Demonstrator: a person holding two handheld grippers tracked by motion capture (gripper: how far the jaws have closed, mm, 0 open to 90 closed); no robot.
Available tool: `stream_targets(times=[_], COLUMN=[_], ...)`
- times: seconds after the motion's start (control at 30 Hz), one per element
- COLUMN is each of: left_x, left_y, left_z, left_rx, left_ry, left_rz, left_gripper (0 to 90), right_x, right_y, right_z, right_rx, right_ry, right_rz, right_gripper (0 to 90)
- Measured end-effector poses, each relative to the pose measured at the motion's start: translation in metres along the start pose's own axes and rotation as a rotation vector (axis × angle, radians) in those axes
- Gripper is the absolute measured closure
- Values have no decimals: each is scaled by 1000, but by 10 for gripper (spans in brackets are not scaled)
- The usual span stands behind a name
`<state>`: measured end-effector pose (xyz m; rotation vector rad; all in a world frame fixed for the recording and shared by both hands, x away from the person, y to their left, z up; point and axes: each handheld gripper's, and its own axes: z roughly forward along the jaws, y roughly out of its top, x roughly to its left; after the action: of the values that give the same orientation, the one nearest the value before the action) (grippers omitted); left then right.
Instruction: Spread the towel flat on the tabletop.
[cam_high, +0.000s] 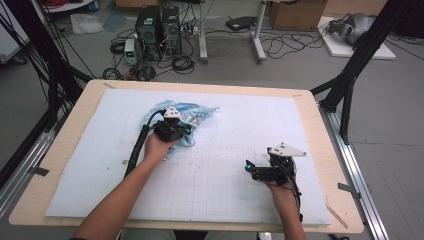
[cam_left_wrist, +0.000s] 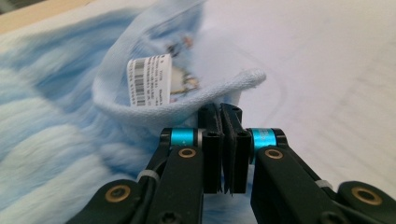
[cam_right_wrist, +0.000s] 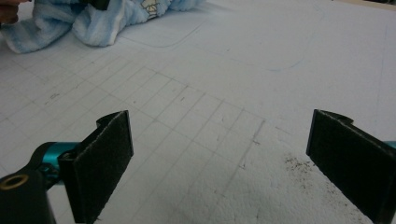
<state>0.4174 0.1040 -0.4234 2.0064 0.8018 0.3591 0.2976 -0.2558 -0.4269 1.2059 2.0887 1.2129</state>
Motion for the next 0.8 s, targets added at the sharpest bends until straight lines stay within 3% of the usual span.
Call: stream_targets(times=[0.03,0.13,0.2,0.23,0.27,0.3,0.33,0.37,0.4,0.73,0.8], left_x=[0,-12,-22,-32,-32,-42,-42,-50,-50,-66,-66], left_y=[0,-4,-8,-11,-11,-15,-15,-20,-20,-56,-62], left_z=[0,-8,-12,-15,-15,-19,-19,-24,-24,-55,-60], left_rx=[0,-28,-33,-28,-28,-30,-30,-19,-19,-18,-19], left_ry=[0,-67,-116,-166,-166,-200,-200,-226,-226,-377,-392], left_rz=[0,13,27,50,50,73,73,85,85,72,58], left_gripper=[872,873,872,872,872,873,873,873,873,870,858], right_x=[0,0,0,0,0,0,0,0,0,0,1], right_y=[0,0,0,0,1,1,1,1,1,1,2], right_z=[0,-1,-1,-1,-1,-2,-2,-3,-4,-1,0], right_rx=[0,-2,-2,-5,-5,-7,-7,-13,-13,0,3], right_ry=[0,-1,-3,-4,-5,-8,-8,-10,-11,-20,-18], right_rz=[0,0,6,5,6,7,7,10,15,17,16], right_gripper=[62,62,62,62,62,62,62,62,62,62,62])
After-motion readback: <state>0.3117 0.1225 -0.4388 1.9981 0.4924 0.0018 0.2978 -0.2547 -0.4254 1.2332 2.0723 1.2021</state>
